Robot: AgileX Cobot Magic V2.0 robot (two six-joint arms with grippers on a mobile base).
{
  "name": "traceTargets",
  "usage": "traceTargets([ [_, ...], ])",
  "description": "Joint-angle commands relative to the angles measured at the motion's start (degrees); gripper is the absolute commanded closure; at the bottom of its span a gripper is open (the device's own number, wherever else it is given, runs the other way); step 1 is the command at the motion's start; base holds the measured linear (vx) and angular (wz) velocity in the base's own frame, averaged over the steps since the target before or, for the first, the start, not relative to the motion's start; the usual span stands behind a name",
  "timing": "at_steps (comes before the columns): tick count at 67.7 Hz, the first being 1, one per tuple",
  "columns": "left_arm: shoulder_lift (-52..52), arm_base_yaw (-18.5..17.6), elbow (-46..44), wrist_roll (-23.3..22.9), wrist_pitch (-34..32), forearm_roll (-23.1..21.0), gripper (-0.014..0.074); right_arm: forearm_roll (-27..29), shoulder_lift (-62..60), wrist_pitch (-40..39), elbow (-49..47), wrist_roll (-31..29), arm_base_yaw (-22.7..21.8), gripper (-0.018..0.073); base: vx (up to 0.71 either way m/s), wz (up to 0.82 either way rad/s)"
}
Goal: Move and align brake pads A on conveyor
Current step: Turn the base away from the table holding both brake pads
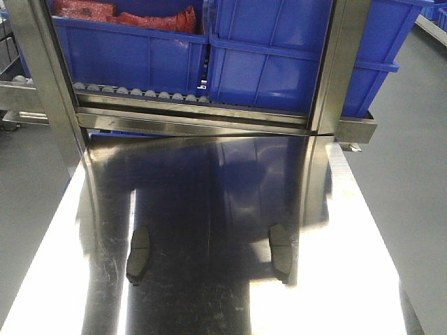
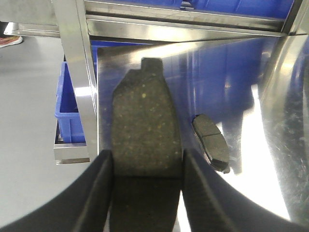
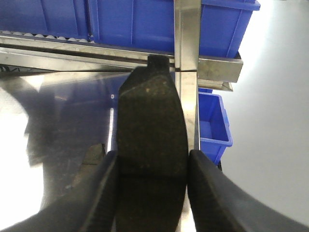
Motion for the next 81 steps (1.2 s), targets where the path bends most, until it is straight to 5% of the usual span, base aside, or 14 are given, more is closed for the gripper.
traceTargets([
  [1, 0.4, -0.1, -1.6, 0.0, -5.3, -0.4, 0.0603, 0.0, -1.0, -5.8, -0.2, -0.6, 0.0, 0.0568, 0.0, 0.0],
  [81, 0.4, -0.1, -1.6, 0.0, -5.3, -0.4, 0.0603, 0.0, -2.3, -6.1, 1.1, -0.5, 0.0, 0.0568, -0.02, 0.07],
])
